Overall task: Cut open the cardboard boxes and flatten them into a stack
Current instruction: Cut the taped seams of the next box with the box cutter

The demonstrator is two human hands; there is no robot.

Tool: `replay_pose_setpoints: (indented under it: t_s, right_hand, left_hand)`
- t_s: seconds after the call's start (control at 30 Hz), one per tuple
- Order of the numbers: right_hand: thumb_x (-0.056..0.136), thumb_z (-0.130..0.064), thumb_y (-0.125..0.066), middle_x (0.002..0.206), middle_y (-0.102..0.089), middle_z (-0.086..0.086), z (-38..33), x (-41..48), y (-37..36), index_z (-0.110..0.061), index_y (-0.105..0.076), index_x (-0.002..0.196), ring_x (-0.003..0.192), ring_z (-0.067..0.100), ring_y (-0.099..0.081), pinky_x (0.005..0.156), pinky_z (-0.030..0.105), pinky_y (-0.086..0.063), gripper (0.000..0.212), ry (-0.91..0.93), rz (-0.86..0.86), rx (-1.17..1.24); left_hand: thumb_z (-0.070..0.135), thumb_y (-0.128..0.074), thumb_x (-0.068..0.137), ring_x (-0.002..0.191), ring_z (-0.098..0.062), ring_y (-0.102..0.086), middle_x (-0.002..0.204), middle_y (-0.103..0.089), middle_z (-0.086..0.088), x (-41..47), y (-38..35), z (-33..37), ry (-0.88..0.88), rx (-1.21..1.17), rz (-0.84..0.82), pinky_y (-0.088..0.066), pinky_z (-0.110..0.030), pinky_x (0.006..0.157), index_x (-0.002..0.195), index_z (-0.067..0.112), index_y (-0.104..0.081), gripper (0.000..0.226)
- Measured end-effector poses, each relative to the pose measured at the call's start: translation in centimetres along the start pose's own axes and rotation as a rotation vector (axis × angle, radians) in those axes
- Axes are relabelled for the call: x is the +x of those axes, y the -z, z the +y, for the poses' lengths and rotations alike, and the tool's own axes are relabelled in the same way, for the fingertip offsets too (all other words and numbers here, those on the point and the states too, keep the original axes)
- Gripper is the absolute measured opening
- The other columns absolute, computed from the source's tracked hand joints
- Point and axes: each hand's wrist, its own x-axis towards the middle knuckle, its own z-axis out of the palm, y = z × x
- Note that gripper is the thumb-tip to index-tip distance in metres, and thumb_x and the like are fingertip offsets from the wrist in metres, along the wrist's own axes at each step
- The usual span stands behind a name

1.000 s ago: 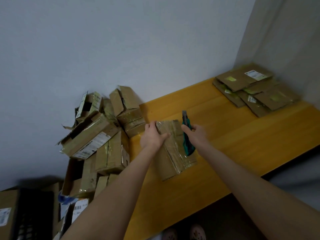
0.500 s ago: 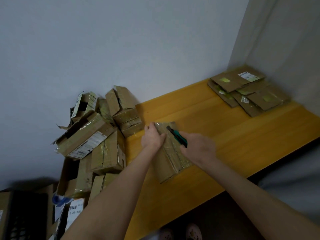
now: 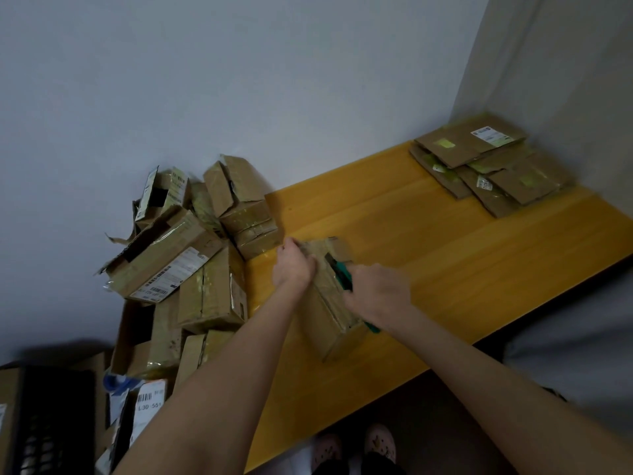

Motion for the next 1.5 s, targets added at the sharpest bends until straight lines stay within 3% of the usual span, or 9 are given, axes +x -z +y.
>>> replay_pose_setpoints:
  t_s: [0.27, 0.37, 0.53, 0.73, 0.83, 0.97, 1.1, 1.3, 1.5]
  right_hand:
    - [0.096, -0.041, -0.049, 0.092, -0.063, 0.004, 1.0, 3.7, -2.7, -0.014, -0.058, 0.104, 0.078, 0.019, -0.062, 0.061, 0.035, -0.053, 0.030, -0.178, -0.007, 0.727]
    - [0.096, -0.035, -0.052, 0.094, -0.061, 0.002, -0.2, 5.0, -2.9, -0.013, -0.056, 0.109, 0.084, 0.019, -0.060, 0.078, 0.040, -0.053, 0.025, -0.178, -0.017, 1.041]
    - [0.094, -0.030, -0.054, 0.086, -0.059, -0.002, -2.2, 8.3, 0.1, -0.018, -0.056, 0.101, 0.085, 0.020, -0.060, 0.071, 0.034, -0.049, 0.014, -0.060, 0.068, 1.108]
    - [0.092, -0.026, -0.054, 0.094, -0.060, -0.001, 0.1, 7.7, -0.8, -0.021, -0.058, 0.120, 0.076, 0.018, -0.059, 0.064, 0.033, -0.051, 0.028, 0.033, 0.105, 0.731]
    - [0.094, -0.027, -0.050, 0.097, -0.058, -0.006, 2.2, 7.0, -1.1, -0.029, -0.051, 0.129, 0.067, 0.010, -0.055, 0.047, 0.024, -0.040, 0.035, 0.088, 0.173, 0.517]
    - [0.095, -0.038, -0.050, 0.088, -0.058, -0.005, 2.4, 6.4, -1.3, -0.028, -0.053, 0.121, 0.063, 0.012, -0.053, 0.045, 0.025, -0.036, 0.028, 0.084, 0.219, 0.302]
    - [0.096, -0.037, -0.048, 0.097, -0.059, 0.004, 2.3, 6.5, -3.0, -0.012, -0.054, 0.113, 0.085, 0.024, -0.058, 0.066, 0.036, -0.050, 0.031, -0.096, 0.088, 0.351]
    - [0.096, -0.028, -0.053, 0.088, -0.054, -0.003, 1.1, 7.6, -4.4, -0.009, -0.052, 0.119, 0.069, 0.008, -0.050, 0.057, 0.028, -0.044, 0.029, -0.114, 0.120, 0.899]
    - [0.092, -0.038, -0.052, 0.098, -0.060, -0.001, 0.2, 7.5, -2.0, -0.020, -0.055, 0.109, 0.085, 0.019, -0.057, 0.068, 0.036, -0.051, 0.025, -0.001, 0.170, 0.481]
  left_hand:
    - [0.048, -0.054, 0.093, 0.118, -0.034, -0.055, 0.136, -0.053, -0.008, 0.1, -0.1, -1.6, 0.161, -0.235, -0.190, -0.051, -0.048, 0.094, 0.144, 0.020, -0.032, 0.062]
    - [0.044, -0.058, 0.092, 0.110, -0.032, -0.059, 0.129, -0.056, -0.009, 0.3, 0.1, -1.9, 0.171, -0.276, -0.116, -0.055, -0.047, 0.087, 0.137, 0.017, -0.038, 0.056]
    - [0.049, -0.063, 0.086, 0.098, -0.029, -0.063, 0.116, -0.059, -0.008, 1.0, 1.7, -2.1, 0.187, -0.278, 0.068, -0.058, -0.046, 0.079, 0.118, 0.015, -0.043, 0.051]
    - [0.042, -0.059, 0.090, 0.128, -0.032, -0.043, 0.143, -0.040, -0.011, 1.7, 1.7, -4.1, -0.018, 0.078, -0.053, -0.044, -0.044, 0.100, 0.148, 0.025, -0.026, 0.069]
    - [0.045, -0.070, 0.082, 0.134, -0.026, -0.037, 0.152, -0.025, -0.006, 1.7, 1.8, -4.1, -0.244, 0.051, -0.227, -0.041, -0.039, 0.104, 0.154, 0.026, -0.010, 0.096]
    - [0.058, -0.081, 0.062, 0.143, -0.029, -0.024, 0.158, -0.013, -0.004, 1.2, 1.8, -4.5, -0.280, 0.243, -0.344, -0.033, -0.046, 0.112, 0.154, 0.018, 0.009, 0.135]
    - [0.055, -0.081, 0.065, 0.137, -0.030, -0.035, 0.154, -0.027, -0.010, 0.5, 1.5, -4.9, -0.235, 0.262, -0.238, -0.039, -0.044, 0.107, 0.154, 0.014, -0.001, 0.126]
    - [0.043, -0.076, 0.077, 0.120, -0.026, -0.053, 0.132, -0.056, -0.007, 0.6, 1.2, -5.6, -0.101, 0.053, 0.002, -0.046, -0.037, 0.091, 0.136, 0.015, -0.045, 0.072]
    - [0.039, -0.069, 0.085, 0.123, -0.027, -0.052, 0.135, -0.054, -0.007, 1.1, 1.1, -5.9, 0.030, -0.036, -0.045, -0.046, -0.038, 0.093, 0.139, 0.014, -0.044, 0.065]
